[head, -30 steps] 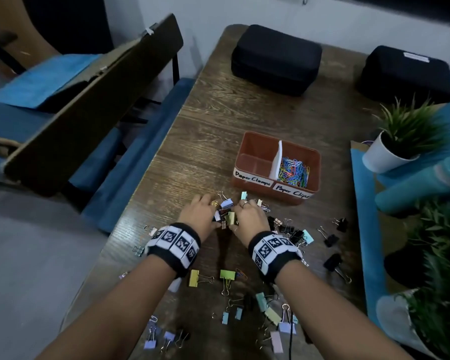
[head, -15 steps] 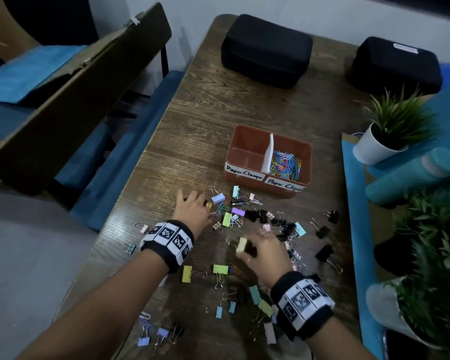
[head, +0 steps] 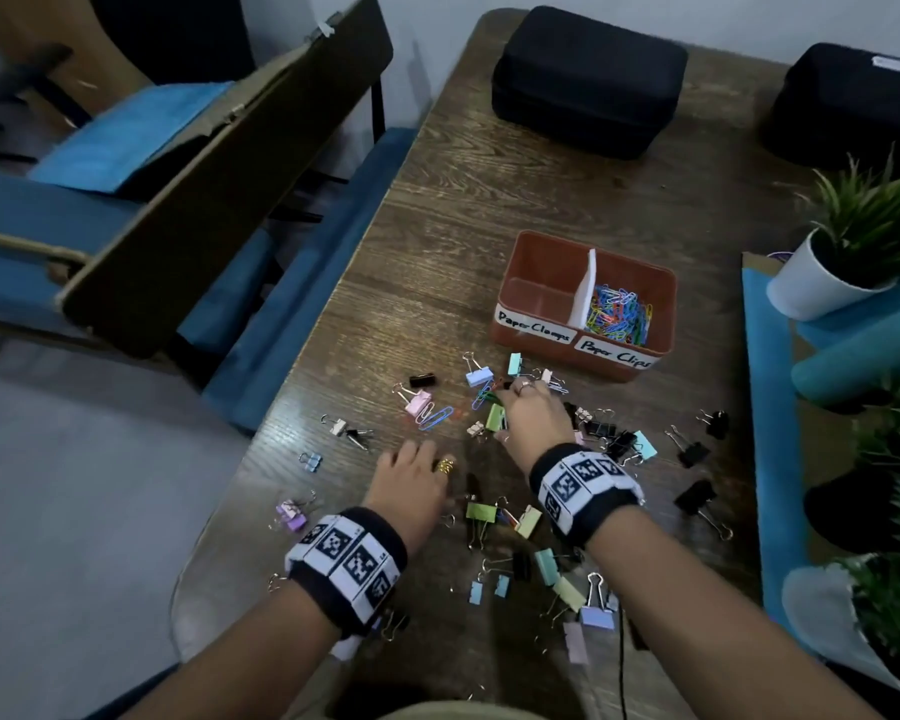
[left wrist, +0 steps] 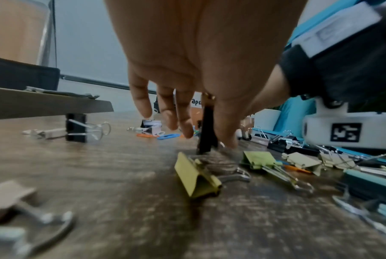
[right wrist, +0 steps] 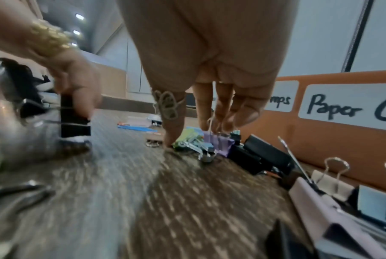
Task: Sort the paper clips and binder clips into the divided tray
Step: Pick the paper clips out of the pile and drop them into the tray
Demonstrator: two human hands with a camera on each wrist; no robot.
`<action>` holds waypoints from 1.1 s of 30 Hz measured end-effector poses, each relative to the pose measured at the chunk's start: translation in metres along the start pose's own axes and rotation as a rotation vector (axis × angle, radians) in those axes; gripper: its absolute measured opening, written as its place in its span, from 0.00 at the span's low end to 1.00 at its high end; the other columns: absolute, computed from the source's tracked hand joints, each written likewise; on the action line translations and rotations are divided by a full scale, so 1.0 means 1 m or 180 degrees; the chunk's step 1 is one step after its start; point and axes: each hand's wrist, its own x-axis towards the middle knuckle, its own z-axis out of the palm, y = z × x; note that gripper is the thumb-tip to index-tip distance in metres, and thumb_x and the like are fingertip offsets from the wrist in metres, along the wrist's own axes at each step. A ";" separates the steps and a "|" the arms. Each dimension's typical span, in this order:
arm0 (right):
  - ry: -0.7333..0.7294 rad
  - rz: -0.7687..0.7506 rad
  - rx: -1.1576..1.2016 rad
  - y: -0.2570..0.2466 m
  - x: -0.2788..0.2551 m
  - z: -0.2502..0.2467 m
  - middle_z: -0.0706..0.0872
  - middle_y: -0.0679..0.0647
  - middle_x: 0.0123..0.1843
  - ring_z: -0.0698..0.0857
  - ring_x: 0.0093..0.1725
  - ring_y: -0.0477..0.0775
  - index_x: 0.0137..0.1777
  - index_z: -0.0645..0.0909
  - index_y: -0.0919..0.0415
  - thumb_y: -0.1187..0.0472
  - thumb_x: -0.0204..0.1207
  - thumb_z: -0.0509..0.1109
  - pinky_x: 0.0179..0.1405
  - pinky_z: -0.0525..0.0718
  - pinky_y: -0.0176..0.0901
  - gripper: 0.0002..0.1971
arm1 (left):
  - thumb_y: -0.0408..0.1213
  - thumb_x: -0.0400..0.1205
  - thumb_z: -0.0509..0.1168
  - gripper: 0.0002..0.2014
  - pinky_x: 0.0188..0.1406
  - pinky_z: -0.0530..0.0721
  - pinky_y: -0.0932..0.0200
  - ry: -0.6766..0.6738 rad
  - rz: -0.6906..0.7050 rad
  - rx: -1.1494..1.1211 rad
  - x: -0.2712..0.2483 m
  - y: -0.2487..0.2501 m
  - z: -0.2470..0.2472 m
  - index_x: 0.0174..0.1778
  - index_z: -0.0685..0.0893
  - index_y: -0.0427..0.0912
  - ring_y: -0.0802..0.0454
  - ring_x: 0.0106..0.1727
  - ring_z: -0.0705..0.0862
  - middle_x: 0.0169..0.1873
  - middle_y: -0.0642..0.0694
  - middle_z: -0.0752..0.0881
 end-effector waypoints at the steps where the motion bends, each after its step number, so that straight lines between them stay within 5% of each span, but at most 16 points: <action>1: -0.0109 0.0007 -0.0135 0.000 0.003 0.001 0.76 0.58 0.68 0.70 0.69 0.59 0.70 0.73 0.61 0.57 0.76 0.69 0.67 0.72 0.51 0.24 | 0.54 0.81 0.57 0.25 0.70 0.64 0.46 -0.0059 0.0025 -0.0078 -0.004 -0.002 0.003 0.69 0.75 0.42 0.44 0.73 0.63 0.70 0.43 0.65; 5: -0.0083 -0.0048 -0.0234 0.000 0.005 0.007 0.76 0.56 0.67 0.70 0.69 0.59 0.66 0.76 0.60 0.50 0.76 0.68 0.67 0.70 0.51 0.22 | 0.61 0.79 0.56 0.31 0.70 0.67 0.49 0.0156 -0.0011 -0.0466 -0.010 -0.012 0.005 0.75 0.69 0.48 0.45 0.72 0.64 0.69 0.45 0.67; 10: 0.0529 -0.0118 0.1116 0.003 -0.016 0.012 0.80 0.54 0.63 0.74 0.65 0.58 0.65 0.79 0.57 0.54 0.73 0.73 0.66 0.72 0.49 0.21 | 0.50 0.85 0.53 0.20 0.71 0.67 0.49 0.0749 -0.0217 -0.0700 0.007 -0.023 -0.010 0.59 0.83 0.40 0.47 0.73 0.65 0.73 0.47 0.67; 16: -0.0019 0.0305 0.1868 0.007 -0.044 0.012 0.87 0.55 0.50 0.81 0.47 0.47 0.63 0.79 0.59 0.60 0.72 0.75 0.54 0.80 0.38 0.20 | 0.45 0.84 0.58 0.17 0.71 0.68 0.48 0.0579 -0.0213 -0.0401 0.043 -0.031 -0.016 0.61 0.82 0.39 0.44 0.73 0.66 0.76 0.48 0.65; 20: -0.0247 0.0418 0.1596 0.009 -0.049 0.014 0.88 0.57 0.56 0.85 0.55 0.53 0.57 0.85 0.64 0.62 0.74 0.73 0.63 0.79 0.40 0.13 | 0.45 0.84 0.58 0.17 0.72 0.67 0.45 0.0296 -0.0094 0.0014 0.057 -0.029 -0.012 0.62 0.83 0.40 0.43 0.74 0.64 0.76 0.45 0.63; 22: -0.0325 0.0459 0.1590 0.009 -0.050 0.017 0.89 0.57 0.56 0.86 0.56 0.53 0.57 0.86 0.63 0.61 0.75 0.72 0.57 0.76 0.32 0.12 | 0.45 0.83 0.59 0.18 0.71 0.67 0.47 0.0328 -0.0106 0.0031 0.060 -0.030 -0.009 0.63 0.82 0.40 0.43 0.74 0.65 0.75 0.45 0.65; 26: -0.0413 0.0368 0.1649 0.006 -0.054 0.018 0.90 0.58 0.50 0.82 0.44 0.49 0.55 0.87 0.63 0.61 0.79 0.68 0.42 0.73 0.34 0.10 | 0.45 0.82 0.61 0.17 0.67 0.70 0.51 0.0452 0.0011 -0.0257 0.057 -0.037 -0.002 0.61 0.84 0.40 0.46 0.72 0.67 0.72 0.48 0.70; 29: -0.0472 0.0383 0.1612 0.006 -0.056 0.022 0.82 0.60 0.35 0.74 0.35 0.48 0.40 0.86 0.68 0.64 0.79 0.66 0.37 0.68 0.38 0.11 | 0.41 0.81 0.64 0.14 0.63 0.77 0.49 0.0364 0.0034 -0.0399 0.055 -0.037 0.002 0.56 0.86 0.36 0.45 0.69 0.73 0.71 0.46 0.72; 31: -0.0555 0.0527 0.1616 0.006 -0.056 0.026 0.69 0.57 0.27 0.66 0.27 0.47 0.26 0.72 0.68 0.71 0.77 0.64 0.31 0.64 0.40 0.17 | 0.39 0.81 0.65 0.13 0.62 0.79 0.50 0.0230 -0.0115 -0.0525 0.053 -0.039 0.001 0.57 0.84 0.37 0.45 0.65 0.79 0.69 0.45 0.74; 33: -0.0607 0.0682 0.1493 0.008 -0.056 0.027 0.71 0.56 0.26 0.71 0.25 0.49 0.24 0.70 0.64 0.74 0.76 0.62 0.27 0.69 0.37 0.18 | 0.39 0.82 0.64 0.13 0.60 0.79 0.52 0.0134 -0.0219 -0.0549 0.051 -0.039 0.000 0.59 0.83 0.37 0.45 0.63 0.81 0.67 0.44 0.76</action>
